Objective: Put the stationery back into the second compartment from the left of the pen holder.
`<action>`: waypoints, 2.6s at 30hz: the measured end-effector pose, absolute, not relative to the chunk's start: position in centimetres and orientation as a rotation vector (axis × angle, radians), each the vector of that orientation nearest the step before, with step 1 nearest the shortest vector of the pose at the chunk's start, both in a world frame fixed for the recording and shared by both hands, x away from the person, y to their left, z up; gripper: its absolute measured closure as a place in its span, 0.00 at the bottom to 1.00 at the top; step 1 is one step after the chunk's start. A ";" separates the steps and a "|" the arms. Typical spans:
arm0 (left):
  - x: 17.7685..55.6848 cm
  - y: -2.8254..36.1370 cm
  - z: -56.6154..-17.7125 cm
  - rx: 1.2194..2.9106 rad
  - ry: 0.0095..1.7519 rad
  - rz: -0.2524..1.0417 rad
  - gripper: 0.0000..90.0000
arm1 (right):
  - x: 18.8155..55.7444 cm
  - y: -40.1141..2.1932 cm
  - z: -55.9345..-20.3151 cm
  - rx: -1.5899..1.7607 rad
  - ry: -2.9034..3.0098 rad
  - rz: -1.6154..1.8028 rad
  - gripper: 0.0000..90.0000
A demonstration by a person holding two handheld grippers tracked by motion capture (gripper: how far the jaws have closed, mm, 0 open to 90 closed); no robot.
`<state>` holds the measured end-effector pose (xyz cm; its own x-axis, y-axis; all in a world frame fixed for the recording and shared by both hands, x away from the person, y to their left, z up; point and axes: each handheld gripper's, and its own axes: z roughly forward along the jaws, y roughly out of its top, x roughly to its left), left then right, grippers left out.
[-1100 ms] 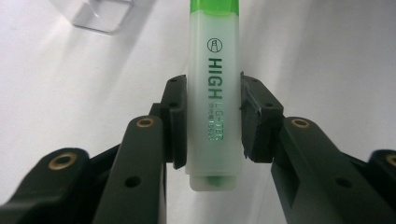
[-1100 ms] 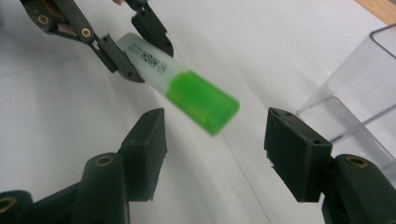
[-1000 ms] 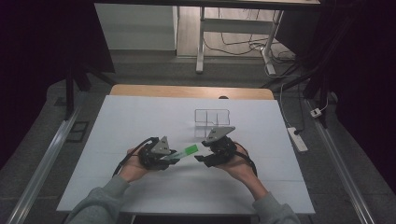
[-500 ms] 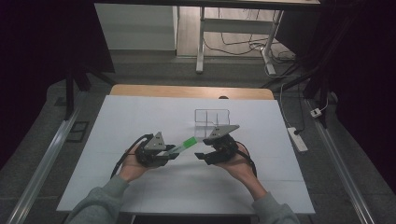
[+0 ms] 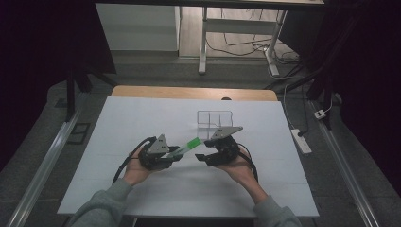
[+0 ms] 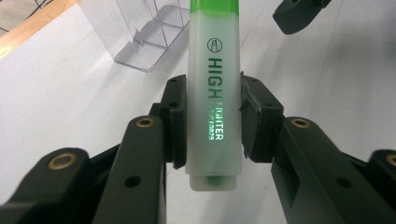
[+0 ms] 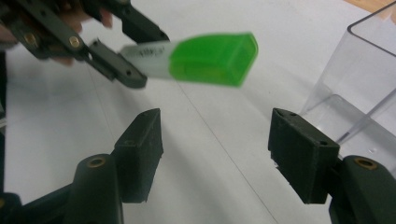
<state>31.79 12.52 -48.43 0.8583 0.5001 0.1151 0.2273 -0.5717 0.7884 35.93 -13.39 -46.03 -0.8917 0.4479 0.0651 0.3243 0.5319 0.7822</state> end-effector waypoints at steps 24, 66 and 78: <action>31.2 9.9 -49.9 2.251 0.473 0.458 0.72 | 36.0 -13.2 -46.4 0.728 2.606 1.450 0.59; 32.1 11.3 -50.3 2.243 0.606 0.400 0.41 | 35.4 -14.2 -45.1 0.597 2.536 1.547 0.82; 31.5 14.3 -50.1 2.205 0.696 0.389 0.37 | 35.3 -15.4 -43.7 0.588 2.472 1.577 0.82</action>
